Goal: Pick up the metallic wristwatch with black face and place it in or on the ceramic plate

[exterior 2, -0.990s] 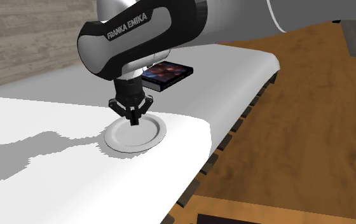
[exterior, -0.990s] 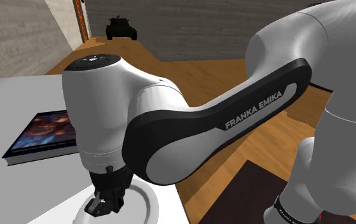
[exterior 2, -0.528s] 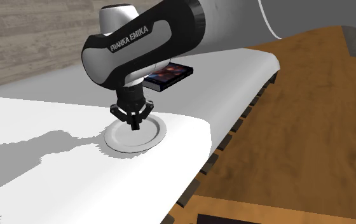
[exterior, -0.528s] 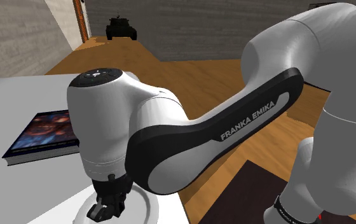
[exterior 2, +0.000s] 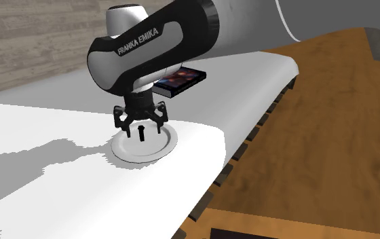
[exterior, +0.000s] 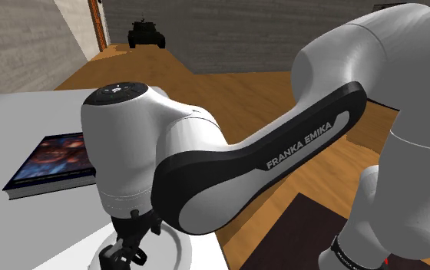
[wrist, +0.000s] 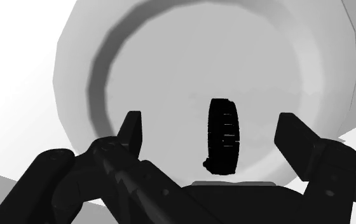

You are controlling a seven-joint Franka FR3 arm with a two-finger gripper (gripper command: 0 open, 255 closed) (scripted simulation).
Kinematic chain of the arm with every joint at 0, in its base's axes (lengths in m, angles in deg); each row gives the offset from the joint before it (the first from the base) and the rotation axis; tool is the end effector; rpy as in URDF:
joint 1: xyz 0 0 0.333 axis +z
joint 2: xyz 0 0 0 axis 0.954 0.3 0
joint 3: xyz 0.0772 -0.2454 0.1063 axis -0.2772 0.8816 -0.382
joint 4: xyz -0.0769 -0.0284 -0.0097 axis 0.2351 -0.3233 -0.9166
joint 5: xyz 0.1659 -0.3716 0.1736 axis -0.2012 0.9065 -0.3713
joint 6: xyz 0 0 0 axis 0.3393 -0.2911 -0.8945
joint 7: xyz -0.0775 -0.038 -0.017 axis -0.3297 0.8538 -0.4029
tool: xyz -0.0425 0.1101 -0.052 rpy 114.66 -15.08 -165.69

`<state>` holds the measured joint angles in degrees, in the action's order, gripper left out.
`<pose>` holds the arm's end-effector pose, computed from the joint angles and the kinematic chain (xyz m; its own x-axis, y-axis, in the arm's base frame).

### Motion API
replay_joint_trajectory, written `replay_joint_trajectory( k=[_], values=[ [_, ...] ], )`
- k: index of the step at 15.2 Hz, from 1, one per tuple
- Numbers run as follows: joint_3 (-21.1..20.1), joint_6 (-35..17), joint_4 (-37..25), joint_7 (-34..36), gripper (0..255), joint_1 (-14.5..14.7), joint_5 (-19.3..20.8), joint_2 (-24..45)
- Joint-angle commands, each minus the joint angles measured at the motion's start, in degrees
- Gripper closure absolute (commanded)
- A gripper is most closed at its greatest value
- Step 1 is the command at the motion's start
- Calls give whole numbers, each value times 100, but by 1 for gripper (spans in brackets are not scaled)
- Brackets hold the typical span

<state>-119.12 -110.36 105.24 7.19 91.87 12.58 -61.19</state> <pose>0.3655 0.5156 0.3707 0.9228 0.3789 0.0698 0.3805 -0.9247 -0.0106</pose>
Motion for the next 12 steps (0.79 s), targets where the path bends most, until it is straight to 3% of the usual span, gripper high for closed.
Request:
replay_joint_trajectory(
  k=[1, 5, 12],
  values=[
    [0, 0, 0, 0, 0, 0, 0, 0],
    [-18, 670, -475, -130, 0, -31, -192, -250],
    [-17, 670, -475, -130, 0, -30, -192, -250]
  ],
)
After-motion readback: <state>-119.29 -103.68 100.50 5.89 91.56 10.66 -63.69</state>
